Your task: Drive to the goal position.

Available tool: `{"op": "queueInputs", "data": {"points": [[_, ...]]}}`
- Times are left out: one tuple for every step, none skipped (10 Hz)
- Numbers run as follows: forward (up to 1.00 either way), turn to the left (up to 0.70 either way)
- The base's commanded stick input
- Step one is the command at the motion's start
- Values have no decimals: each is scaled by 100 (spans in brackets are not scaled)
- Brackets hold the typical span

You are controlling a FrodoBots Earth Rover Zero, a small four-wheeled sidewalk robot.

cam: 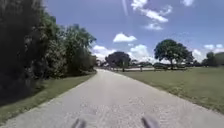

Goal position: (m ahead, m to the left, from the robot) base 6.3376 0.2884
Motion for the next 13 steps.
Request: {"op": "queueInputs", "data": {"points": [[50,0],[50,0],[50,0],[50,0],[50,0],[50,0],[50,0],[50,0],[50,11],[50,48],[50,20],[50,0],[50,0]]}}
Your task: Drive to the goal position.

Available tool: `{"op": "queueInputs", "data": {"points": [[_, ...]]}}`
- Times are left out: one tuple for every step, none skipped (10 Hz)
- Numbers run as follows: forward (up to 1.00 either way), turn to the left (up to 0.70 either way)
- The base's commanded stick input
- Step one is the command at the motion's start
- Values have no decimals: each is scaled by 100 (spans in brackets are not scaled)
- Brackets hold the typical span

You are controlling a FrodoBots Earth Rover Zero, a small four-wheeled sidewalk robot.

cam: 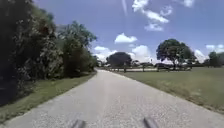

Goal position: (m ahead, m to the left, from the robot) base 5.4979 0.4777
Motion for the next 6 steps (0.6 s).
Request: {"op": "queueInputs", "data": {"points": [[50,0],[50,0],[50,0],[50,0],[50,0],[50,0]]}}
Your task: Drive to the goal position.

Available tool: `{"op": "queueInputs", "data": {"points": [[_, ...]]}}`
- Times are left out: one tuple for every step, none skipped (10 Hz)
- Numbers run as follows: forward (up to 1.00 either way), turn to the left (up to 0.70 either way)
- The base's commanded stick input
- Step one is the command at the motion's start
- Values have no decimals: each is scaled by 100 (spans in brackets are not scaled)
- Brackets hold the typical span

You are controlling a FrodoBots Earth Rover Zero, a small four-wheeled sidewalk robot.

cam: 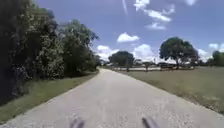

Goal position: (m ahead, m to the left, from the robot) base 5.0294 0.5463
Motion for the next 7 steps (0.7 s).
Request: {"op": "queueInputs", "data": {"points": [[50,0],[50,0],[50,0],[50,0],[50,0],[50,0],[50,0]]}}
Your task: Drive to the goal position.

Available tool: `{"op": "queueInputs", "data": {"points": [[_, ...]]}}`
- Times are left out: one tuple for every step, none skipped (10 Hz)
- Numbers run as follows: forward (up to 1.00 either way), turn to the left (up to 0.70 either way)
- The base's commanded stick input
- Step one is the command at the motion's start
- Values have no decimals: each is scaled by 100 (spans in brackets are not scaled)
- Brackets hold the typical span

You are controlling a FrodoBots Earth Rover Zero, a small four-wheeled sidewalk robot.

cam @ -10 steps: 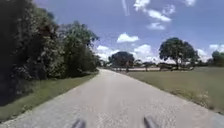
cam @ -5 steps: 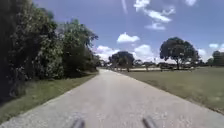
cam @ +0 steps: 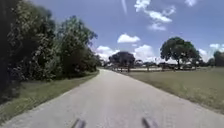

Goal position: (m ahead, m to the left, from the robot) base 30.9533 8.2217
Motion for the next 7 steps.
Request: {"op": "queueInputs", "data": {"points": [[50,0],[50,0],[50,0],[50,0],[50,0],[50,0],[50,0]]}}
